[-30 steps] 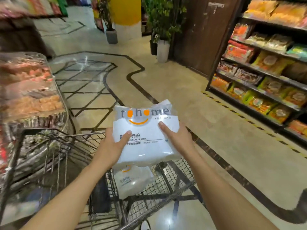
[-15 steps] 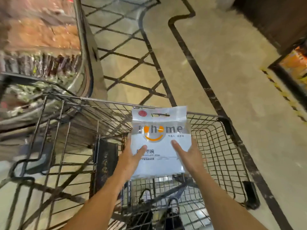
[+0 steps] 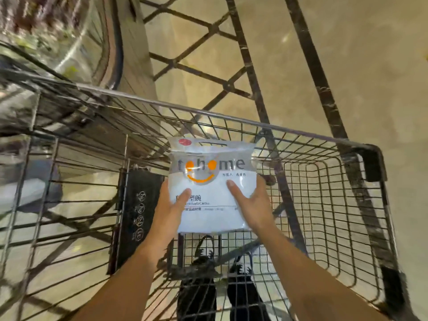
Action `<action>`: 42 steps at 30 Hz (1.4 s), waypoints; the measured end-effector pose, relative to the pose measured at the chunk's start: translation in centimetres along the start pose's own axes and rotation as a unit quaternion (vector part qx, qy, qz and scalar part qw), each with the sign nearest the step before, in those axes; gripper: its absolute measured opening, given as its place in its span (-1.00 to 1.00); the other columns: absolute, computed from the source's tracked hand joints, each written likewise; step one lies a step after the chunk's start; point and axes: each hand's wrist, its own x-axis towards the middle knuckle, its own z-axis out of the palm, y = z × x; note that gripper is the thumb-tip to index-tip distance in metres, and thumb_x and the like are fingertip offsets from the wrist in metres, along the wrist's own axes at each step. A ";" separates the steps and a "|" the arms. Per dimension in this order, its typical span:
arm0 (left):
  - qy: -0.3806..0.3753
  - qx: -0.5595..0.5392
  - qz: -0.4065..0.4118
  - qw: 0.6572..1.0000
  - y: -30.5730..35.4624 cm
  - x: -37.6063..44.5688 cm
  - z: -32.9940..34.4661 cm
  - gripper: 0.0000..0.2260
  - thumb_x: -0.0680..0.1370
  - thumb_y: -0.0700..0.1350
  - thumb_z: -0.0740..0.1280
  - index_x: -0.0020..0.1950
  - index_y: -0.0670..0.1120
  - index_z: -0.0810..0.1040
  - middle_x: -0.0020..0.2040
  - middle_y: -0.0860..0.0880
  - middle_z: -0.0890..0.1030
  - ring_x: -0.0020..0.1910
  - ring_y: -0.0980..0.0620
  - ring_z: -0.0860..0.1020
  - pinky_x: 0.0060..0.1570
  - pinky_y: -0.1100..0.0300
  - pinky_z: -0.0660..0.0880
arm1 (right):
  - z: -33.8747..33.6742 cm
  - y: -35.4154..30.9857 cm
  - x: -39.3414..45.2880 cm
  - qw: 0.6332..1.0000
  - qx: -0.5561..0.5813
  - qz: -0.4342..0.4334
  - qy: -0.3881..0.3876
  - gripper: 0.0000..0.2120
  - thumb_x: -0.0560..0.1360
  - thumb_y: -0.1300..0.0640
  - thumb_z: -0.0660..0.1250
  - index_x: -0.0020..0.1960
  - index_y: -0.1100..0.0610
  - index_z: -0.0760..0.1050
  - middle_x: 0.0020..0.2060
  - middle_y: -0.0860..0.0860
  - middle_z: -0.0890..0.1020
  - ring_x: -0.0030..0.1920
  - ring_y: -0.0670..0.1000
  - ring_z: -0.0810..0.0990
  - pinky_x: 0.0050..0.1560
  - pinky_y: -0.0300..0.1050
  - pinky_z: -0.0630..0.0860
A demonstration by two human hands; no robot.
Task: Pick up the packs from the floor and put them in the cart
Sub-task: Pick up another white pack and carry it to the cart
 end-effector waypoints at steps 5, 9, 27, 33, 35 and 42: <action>0.002 0.064 -0.020 0.998 2.7 -0.3 -1.6 -0.47 0.59 0.00 0.42 0.50 0.03 0.29 0.25 -0.03 0.59 0.15 -0.10 0.61 0.15 -0.07 0.56 | -1.9 -2.6 0.1 0.997 -0.038 0.034 -0.060 -0.06 0.36 -0.40 0.52 0.52 0.07 0.26 0.30 0.05 0.56 0.25 0.15 0.60 0.28 0.07 0.57; 0.031 0.129 0.025 0.991 5.9 -2.4 -2.9 -0.51 0.62 -0.05 0.38 0.54 -0.01 0.36 0.34 0.02 0.50 0.28 -0.04 0.54 0.13 0.10 0.46 | -3.6 -4.7 0.3 0.994 -0.107 -0.018 -0.017 0.39 -0.01 -0.74 0.36 0.60 0.05 0.23 0.47 0.14 0.48 0.44 0.25 0.51 0.37 0.29 0.53; 0.372 0.427 0.253 0.785 20.0 -34.3 -19.8 -0.27 0.50 0.34 0.15 0.61 0.03 0.33 0.58 -0.08 0.37 0.56 -0.10 0.32 0.53 -0.02 0.25 | -9.4 -30.6 -22.7 0.715 -0.414 -0.563 -0.001 -0.14 0.55 -0.45 0.21 0.68 0.01 0.17 0.64 0.09 0.29 0.60 0.16 0.29 0.52 0.12 0.33; 0.506 0.417 0.198 0.728 17.1 -48.2 -28.2 -0.25 0.48 0.37 0.11 0.56 -0.03 0.42 0.53 -0.14 0.44 0.52 -0.12 0.38 0.50 -0.02 0.29 | -3.4 -37.4 -35.3 0.605 -0.401 -0.688 -0.014 -0.13 0.54 -0.54 0.10 0.68 -0.04 0.16 0.64 0.05 0.28 0.62 0.16 0.27 0.55 0.19 0.29; 0.547 0.410 0.172 0.709 15.3 -52.8 -31.2 -0.24 0.47 0.40 0.09 0.56 0.01 0.42 0.54 -0.10 0.43 0.53 -0.10 0.37 0.50 -0.01 0.28 | -0.6 -39.1 -40.6 0.572 -0.388 -0.722 -0.026 -0.13 0.54 -0.54 0.08 0.67 -0.04 0.18 0.64 0.02 0.30 0.60 0.14 0.30 0.52 0.13 0.33; 0.655 0.338 0.065 0.673 5.5 -67.1 -41.0 -0.30 0.49 0.33 0.18 0.55 0.01 0.42 0.51 -0.07 0.46 0.49 -0.11 0.41 0.45 -0.06 0.31 | 11.5 -40.9 -57.7 0.483 -0.340 -0.802 -0.089 0.14 0.30 -0.70 -0.23 0.64 -0.04 0.27 0.58 0.03 0.38 0.54 0.17 0.39 0.42 0.16 0.47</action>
